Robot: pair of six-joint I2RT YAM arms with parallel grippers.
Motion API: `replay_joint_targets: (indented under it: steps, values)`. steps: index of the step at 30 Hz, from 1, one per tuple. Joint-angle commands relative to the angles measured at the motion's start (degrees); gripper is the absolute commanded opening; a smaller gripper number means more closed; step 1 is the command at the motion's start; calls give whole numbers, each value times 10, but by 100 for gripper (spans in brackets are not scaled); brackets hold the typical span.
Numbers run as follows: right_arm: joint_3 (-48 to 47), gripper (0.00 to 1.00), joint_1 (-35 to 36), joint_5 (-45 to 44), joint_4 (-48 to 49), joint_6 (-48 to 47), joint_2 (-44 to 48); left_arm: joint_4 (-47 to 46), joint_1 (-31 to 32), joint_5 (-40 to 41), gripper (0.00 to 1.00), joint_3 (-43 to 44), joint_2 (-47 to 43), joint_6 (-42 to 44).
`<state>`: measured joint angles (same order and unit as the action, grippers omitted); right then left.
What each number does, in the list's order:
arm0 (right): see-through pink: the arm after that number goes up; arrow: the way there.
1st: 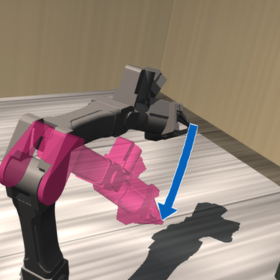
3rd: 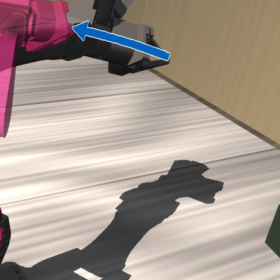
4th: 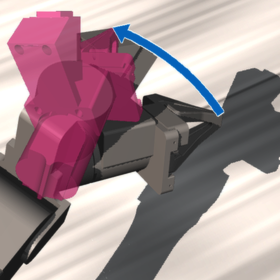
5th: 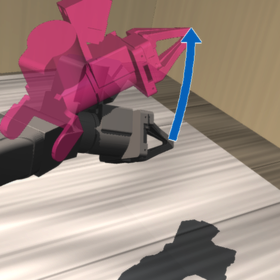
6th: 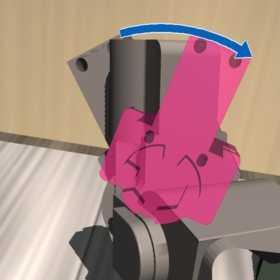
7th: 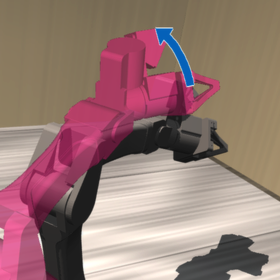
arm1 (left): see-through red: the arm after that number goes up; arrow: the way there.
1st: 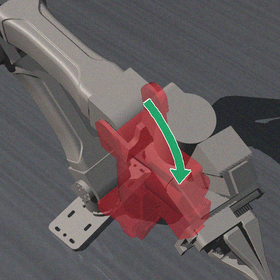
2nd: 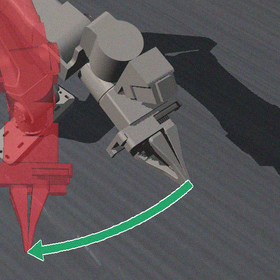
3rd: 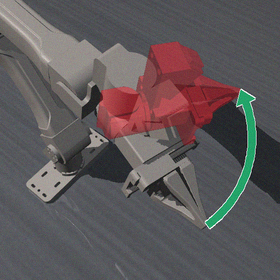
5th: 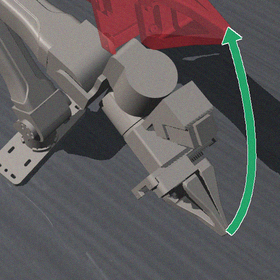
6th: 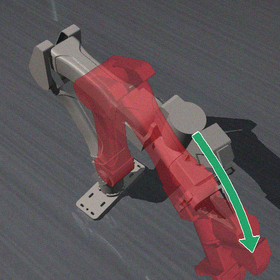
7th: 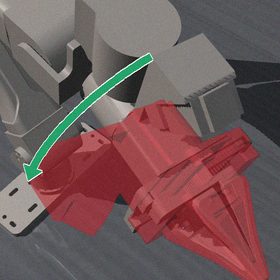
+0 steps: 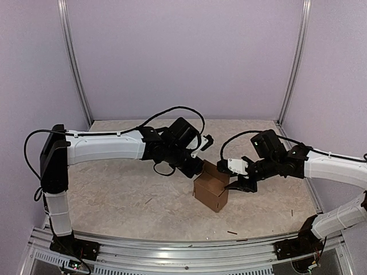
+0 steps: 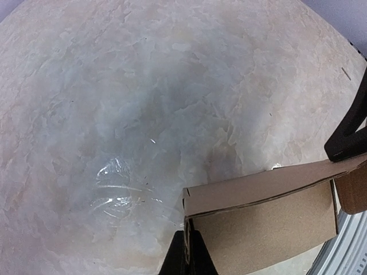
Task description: Fold the paper box
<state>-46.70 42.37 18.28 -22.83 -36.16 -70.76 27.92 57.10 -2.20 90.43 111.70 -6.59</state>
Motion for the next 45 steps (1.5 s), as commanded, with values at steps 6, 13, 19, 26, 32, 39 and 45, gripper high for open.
replay_joint_targets:
  steps: [6, 13, 19, 26, 32, 39, 45]
  values:
    - [14, 43, 6, 1, -8, -13, -2, 5, 12, -13, 1, 25, 22, -28]
    - [29, 43, 6, 3, -24, -27, 14, -9, 19, -11, 1, 8, 17, -44]
    - [33, 43, 6, 2, -31, -33, 18, -12, 21, -13, 1, 3, 17, -49]
    - [33, 43, 6, -2, -26, -14, 23, -10, 26, -5, 1, 3, 15, -52]
    - [30, 43, 6, -9, -29, -11, 10, -7, 26, -5, 1, 5, 12, -63]
    - [38, 42, 6, -20, -27, -14, 11, -21, 26, -11, 0, -15, 11, -83]
    - [40, 42, 6, -21, -45, -24, 23, -71, 25, -13, 0, -60, -14, -97]
